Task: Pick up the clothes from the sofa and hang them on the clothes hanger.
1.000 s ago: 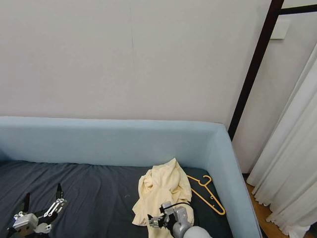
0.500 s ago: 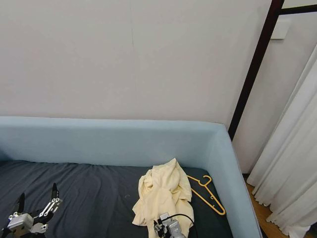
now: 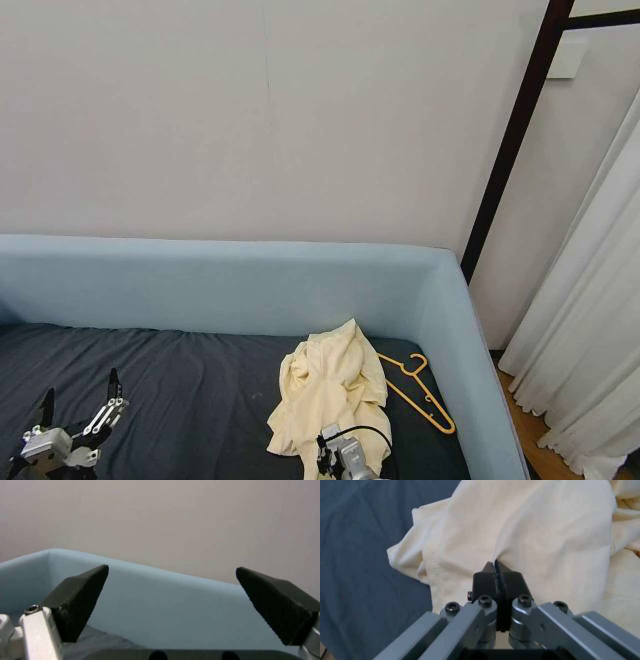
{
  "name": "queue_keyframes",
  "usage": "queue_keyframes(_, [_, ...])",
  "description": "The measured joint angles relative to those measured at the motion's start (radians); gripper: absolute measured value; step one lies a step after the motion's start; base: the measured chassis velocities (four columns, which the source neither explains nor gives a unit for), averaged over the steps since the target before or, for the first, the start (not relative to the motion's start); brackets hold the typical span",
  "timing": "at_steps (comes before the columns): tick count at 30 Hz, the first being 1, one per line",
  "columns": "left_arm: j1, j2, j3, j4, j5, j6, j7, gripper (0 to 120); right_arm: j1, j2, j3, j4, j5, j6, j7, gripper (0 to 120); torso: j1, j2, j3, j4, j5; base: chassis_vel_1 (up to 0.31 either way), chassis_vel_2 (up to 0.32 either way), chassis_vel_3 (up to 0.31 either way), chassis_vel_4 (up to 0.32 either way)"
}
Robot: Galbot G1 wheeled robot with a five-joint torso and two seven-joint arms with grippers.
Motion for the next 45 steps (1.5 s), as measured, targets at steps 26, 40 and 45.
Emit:
queue_keyframes(26, [0.008,-0.008,0.001,-0.027,-0.005,-0.004,-0.002,100,0.519,-0.271,0.268,0.378,0.732,0.338,-0.456,0,0.0,0.0,0.0,0.0,0.0001,0.0,0.0,0.0,0.0])
queue_keyframes(40, [0.031,-0.007,-0.037,-0.051,-0.026,-0.01,-0.004,100,1.059,-0.197,0.25,0.261,0.953,0.344,-0.431,0,0.0,0.0,0.0,0.0,-0.0001,0.0,0.0,0.0,0.0])
queue_keyframes(45, [0.034,-0.009,-0.041,-0.059,-0.029,-0.011,-0.005,100,1.187,-0.189,0.243,0.301,1.005,0.346,-0.352,0,0.0,0.0,0.0,-0.0001,-0.0001,0.0,0.0,0.0,0.0])
